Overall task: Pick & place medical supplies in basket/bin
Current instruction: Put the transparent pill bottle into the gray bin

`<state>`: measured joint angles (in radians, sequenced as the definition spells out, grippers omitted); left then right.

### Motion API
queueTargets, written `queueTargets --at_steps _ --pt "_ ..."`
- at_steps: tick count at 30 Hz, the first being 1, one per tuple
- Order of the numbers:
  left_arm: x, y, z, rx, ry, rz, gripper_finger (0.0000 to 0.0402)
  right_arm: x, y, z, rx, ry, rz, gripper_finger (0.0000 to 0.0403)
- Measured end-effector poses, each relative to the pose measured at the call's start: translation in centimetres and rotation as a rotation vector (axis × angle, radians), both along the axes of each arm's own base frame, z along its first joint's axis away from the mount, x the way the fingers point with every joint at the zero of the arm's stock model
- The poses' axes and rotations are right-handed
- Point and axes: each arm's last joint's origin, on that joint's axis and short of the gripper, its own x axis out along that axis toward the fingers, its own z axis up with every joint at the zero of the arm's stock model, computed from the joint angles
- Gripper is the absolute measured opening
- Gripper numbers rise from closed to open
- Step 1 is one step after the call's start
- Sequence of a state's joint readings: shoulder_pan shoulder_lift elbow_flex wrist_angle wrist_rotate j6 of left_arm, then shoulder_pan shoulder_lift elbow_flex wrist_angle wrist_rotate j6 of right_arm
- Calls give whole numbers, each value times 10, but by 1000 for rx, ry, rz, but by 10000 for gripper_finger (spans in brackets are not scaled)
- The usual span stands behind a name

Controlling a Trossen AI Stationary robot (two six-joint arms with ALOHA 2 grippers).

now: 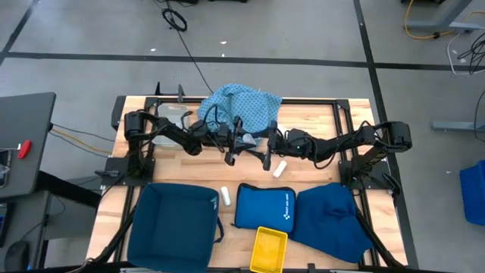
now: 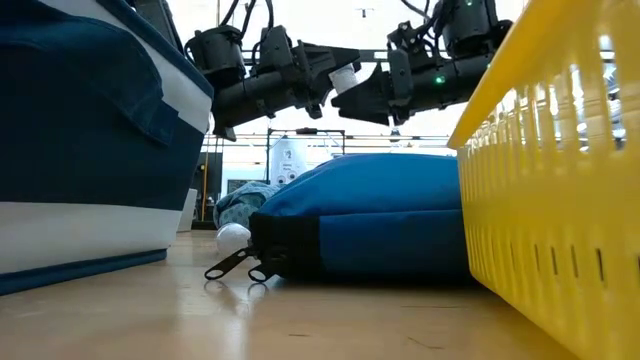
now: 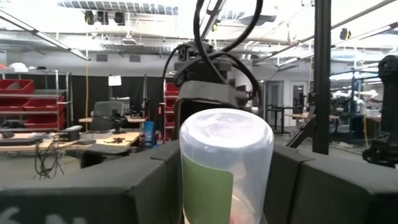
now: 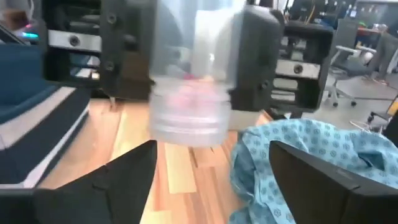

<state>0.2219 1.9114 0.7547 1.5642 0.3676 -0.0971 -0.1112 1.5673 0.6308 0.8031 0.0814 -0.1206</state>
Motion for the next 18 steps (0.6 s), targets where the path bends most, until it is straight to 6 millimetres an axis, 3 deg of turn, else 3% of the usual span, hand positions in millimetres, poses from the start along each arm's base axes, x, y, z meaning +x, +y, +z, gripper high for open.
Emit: queueTargets --at_steps 8,18 --pt "-2 6 -1 7 7 -20 146 -3 -2 -12 9 126 -67 332" --pt "-25 36 -18 -71 101 47 146 -7 -1 -24 45 247 -87 333"
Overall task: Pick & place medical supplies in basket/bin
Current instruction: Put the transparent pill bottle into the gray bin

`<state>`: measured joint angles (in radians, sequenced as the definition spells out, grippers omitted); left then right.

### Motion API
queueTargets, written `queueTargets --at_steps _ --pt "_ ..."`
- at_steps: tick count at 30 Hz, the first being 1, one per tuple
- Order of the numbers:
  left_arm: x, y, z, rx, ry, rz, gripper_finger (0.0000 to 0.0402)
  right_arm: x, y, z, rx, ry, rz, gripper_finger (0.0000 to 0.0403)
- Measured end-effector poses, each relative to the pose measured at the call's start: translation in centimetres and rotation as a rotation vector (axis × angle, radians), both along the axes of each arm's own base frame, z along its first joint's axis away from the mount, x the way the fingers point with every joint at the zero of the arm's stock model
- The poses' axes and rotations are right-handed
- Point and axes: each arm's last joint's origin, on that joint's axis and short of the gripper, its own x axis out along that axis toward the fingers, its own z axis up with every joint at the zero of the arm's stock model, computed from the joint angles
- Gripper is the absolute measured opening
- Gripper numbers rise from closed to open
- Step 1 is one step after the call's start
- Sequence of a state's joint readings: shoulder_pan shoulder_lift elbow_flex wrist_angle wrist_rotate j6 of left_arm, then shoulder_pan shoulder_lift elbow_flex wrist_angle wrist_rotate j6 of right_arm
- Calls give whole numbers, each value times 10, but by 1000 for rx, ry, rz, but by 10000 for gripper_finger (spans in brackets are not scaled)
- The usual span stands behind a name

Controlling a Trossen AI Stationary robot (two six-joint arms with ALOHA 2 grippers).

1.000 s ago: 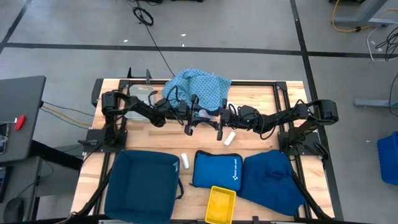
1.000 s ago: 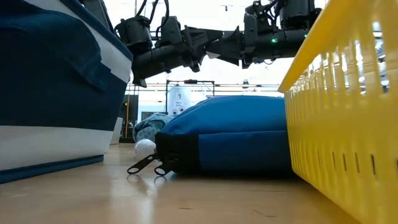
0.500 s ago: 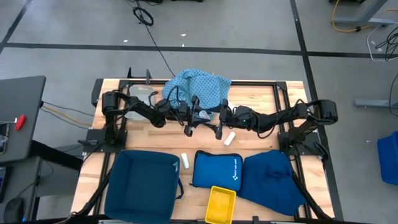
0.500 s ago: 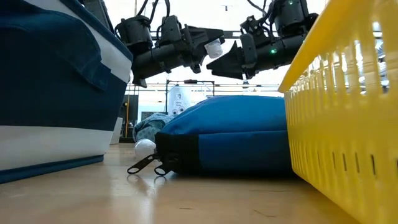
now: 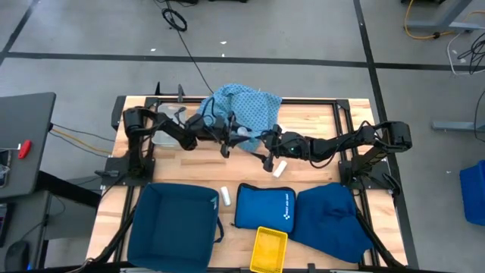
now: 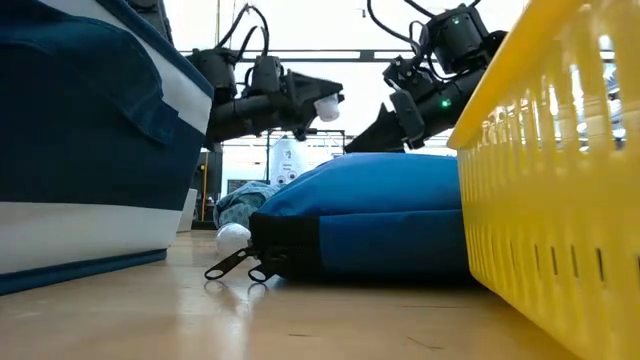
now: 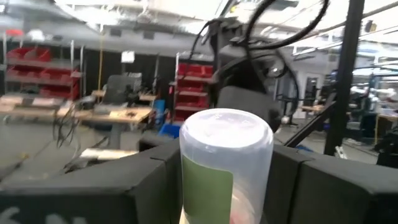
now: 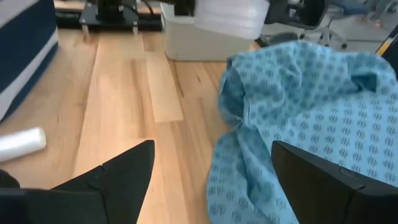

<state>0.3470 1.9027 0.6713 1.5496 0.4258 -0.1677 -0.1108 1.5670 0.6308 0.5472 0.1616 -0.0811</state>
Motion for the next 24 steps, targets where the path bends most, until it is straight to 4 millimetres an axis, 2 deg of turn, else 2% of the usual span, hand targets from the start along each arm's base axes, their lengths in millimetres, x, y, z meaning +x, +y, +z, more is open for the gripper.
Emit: queueTargets --at_steps 5,12,24 --pt "-9 9 5 -32 113 49 146 -1 0 -2 7 22 -2 334" --pt "-21 3 28 48 327 213 146 -2 0 -4 10 42 -3 334" --pt "-76 -2 59 -42 672 672 146 -3 0 -6 13 71 -2 334"
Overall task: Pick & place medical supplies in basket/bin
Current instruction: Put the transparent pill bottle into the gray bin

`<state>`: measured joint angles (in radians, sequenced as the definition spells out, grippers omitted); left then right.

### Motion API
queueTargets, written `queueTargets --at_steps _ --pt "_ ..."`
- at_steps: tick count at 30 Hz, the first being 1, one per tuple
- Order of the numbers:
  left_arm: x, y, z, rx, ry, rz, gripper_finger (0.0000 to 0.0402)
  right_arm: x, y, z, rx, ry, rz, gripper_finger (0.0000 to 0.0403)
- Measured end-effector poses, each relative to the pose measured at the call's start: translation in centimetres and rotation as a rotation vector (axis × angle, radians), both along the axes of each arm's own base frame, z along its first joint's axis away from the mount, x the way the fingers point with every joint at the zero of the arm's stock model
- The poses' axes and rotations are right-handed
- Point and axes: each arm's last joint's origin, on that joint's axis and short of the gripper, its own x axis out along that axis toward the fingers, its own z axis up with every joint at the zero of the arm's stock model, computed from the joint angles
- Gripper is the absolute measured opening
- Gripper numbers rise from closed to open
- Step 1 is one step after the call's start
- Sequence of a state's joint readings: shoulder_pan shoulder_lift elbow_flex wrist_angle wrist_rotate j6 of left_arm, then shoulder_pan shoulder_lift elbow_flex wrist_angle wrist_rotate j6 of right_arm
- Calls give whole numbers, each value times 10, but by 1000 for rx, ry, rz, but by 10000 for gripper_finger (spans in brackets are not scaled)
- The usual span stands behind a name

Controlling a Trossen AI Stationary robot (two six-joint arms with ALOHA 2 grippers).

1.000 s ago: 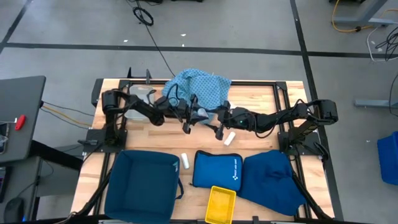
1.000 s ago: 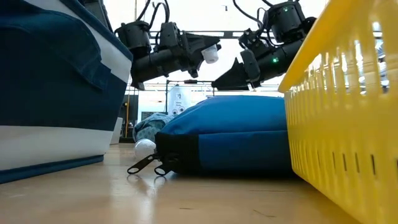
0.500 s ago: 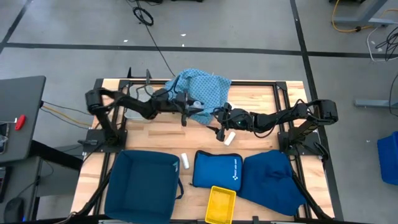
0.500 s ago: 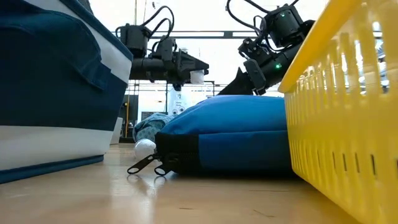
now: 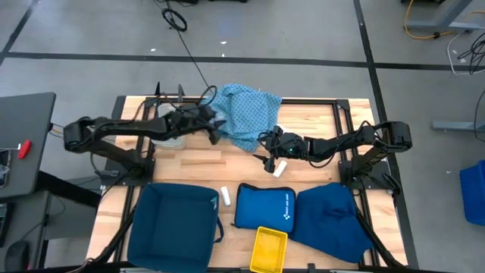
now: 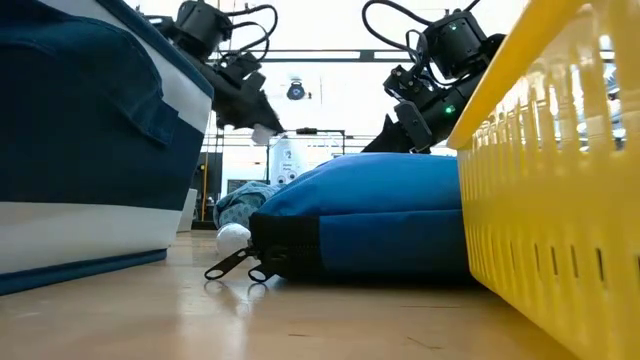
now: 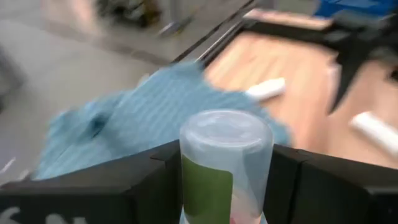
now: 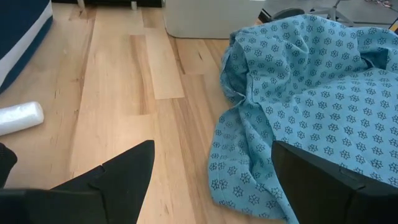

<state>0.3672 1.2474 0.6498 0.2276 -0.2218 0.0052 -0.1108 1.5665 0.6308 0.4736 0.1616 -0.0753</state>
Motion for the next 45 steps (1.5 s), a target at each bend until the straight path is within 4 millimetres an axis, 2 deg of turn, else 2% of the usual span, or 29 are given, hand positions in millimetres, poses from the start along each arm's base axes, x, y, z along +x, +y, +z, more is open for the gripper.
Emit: queueTargets --at_steps 5,10,24,31,45 --pt "-19 -3 2 -34 92 170 146 0 0 0 -4 1 2 334" --pt "-31 -2 -6 -29 216 294 146 0 0 0 -7 2 3 334" --pt "-67 24 -23 -87 463 573 146 -1 -4 0 -7 1 -10 334" --pt "-82 34 -28 -142 533 650 154 -1 -4 0 -7 1 -10 334" --pt "-93 39 -34 -274 586 592 152 -1 -4 0 -7 2 -10 334"
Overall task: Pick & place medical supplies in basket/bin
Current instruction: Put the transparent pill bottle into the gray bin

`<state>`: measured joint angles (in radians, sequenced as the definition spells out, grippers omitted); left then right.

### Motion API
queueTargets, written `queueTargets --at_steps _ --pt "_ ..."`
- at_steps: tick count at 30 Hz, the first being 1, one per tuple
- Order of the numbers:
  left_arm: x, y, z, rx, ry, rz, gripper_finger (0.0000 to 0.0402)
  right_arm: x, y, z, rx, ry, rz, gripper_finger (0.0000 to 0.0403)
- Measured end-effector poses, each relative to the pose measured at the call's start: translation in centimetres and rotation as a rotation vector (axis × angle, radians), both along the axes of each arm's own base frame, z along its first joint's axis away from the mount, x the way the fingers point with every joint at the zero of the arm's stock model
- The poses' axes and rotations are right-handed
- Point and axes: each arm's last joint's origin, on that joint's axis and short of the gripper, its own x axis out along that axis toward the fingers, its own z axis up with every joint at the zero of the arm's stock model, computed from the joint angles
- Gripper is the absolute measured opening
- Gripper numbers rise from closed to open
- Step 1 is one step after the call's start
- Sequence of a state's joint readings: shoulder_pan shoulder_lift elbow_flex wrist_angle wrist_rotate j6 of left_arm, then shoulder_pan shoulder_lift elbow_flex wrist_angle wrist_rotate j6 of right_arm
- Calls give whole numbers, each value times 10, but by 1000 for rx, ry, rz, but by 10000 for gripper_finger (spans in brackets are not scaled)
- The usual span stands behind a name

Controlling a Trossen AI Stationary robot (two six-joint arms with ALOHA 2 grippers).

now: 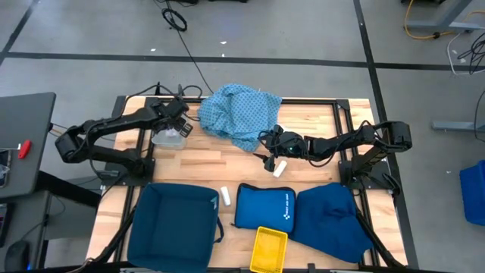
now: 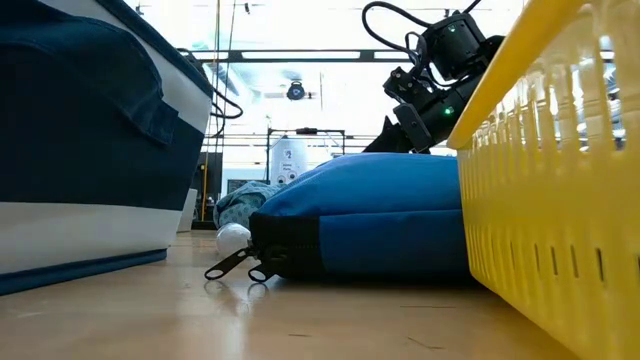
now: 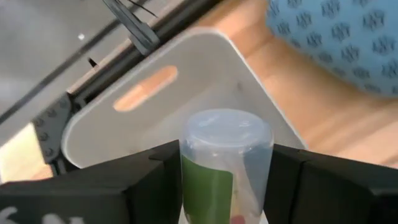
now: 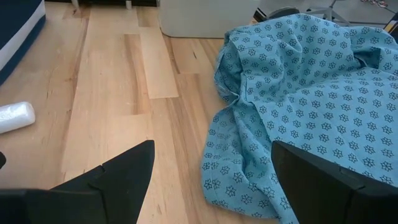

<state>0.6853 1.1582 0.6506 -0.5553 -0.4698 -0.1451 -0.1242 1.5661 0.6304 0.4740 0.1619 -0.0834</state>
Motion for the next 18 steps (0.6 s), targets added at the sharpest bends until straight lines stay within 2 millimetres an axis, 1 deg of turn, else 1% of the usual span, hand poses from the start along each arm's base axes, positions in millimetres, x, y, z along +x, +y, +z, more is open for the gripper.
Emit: queueTargets --at_steps 6,10,14,18 --pt "-3 2 -7 -101 15 -37 155 0 0 0 0 0 0 334" --pt "-1 4 -14 -138 38 -42 157 0 0 0 0 0 0 334" --pt "0 6 -16 -100 70 -14 162 0 0 0 0 0 0 334" --pt "-1 8 -16 -53 107 21 185 0 0 0 0 0 0 334"
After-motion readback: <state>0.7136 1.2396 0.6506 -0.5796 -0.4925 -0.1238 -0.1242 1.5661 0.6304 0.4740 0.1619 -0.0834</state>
